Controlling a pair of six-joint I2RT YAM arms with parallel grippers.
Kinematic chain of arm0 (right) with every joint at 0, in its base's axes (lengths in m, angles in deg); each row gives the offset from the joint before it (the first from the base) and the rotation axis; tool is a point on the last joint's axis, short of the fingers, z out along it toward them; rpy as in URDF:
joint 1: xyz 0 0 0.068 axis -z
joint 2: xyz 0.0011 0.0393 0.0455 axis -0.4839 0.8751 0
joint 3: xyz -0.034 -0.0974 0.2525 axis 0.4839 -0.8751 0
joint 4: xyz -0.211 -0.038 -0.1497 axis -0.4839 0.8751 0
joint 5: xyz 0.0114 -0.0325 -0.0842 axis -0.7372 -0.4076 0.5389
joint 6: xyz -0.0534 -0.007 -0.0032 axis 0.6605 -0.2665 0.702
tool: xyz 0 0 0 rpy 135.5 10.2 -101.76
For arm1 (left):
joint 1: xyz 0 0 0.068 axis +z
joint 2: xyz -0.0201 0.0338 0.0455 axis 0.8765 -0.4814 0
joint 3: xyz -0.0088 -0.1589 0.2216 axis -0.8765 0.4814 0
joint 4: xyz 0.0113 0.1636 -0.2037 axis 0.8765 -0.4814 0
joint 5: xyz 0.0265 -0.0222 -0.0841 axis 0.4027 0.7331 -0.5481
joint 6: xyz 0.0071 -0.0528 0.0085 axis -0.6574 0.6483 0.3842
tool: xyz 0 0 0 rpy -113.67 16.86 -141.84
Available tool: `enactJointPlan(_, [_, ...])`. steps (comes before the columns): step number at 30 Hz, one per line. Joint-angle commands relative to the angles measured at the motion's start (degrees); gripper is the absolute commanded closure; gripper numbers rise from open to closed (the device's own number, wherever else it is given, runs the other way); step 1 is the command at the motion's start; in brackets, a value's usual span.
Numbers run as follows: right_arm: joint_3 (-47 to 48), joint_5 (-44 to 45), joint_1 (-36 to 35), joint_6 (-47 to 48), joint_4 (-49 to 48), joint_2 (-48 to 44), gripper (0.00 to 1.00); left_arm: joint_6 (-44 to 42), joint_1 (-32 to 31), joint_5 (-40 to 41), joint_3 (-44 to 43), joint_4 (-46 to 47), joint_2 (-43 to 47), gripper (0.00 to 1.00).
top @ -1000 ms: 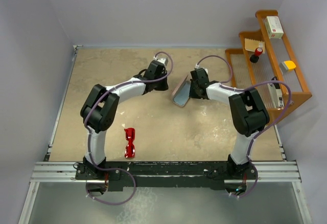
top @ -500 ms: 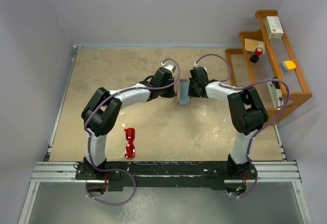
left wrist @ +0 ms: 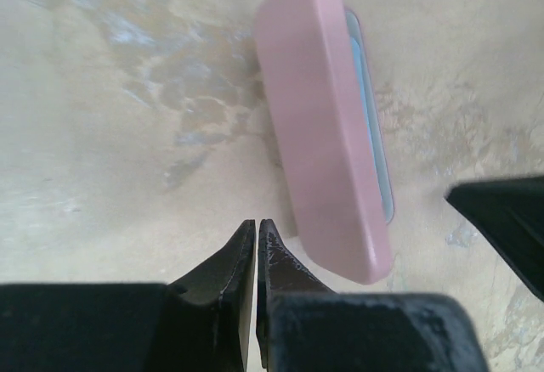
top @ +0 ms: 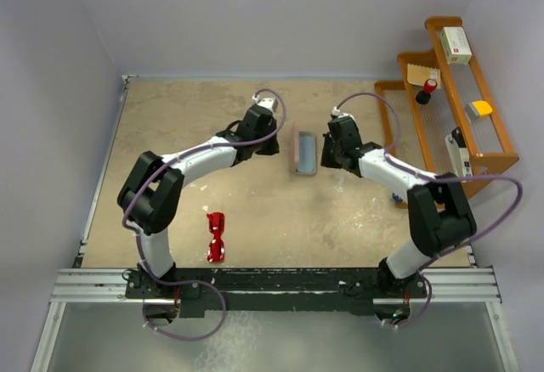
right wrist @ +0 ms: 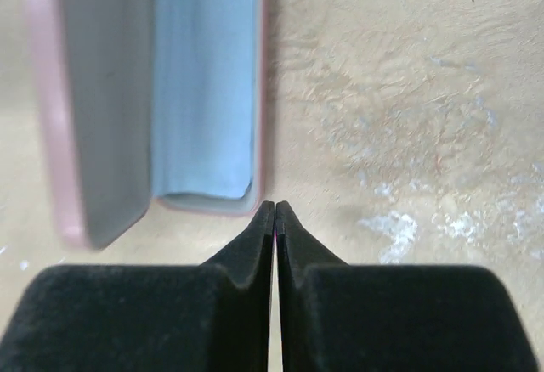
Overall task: Organize the sunglasses
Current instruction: Adjust the sunglasses case at the center of the board, then pick up the sunglasses from the center of the board.
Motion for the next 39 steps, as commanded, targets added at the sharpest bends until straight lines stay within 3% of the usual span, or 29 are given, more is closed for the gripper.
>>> enactJointPlan(1, [-3.02, -3.15, -2.25, 0.04, 1.77, -8.37, 0.94, 0.05, 3.62, 1.81, 1.54, 0.52, 7.07, 0.99])
enactJointPlan(4, [-4.75, -4.29, -5.44, -0.16, 2.9, -11.59, 0.82, -0.17, 4.04, 3.34, 2.72, -0.8, 9.47, 0.98])
enactJointPlan(15, [-2.9, -2.99, -22.22, -6.79, 7.2, -13.36, 0.65, 2.57, 6.44, 8.68, 12.71, -4.33, 22.31, 0.96])
enactJointPlan(28, [3.79, -0.54, -41.46, -15.57, 2.42, -1.08, 0.57, 4.1, 12.69, 9.48, 25.12, -9.9, 40.84, 0.99])
enactJointPlan(39, [14.16, -1.68, -46.88, -15.28, -1.57, 10.25, 0.56, 1.84, 15.95, 7.47, 26.98, -15.14, 47.63, 0.98])
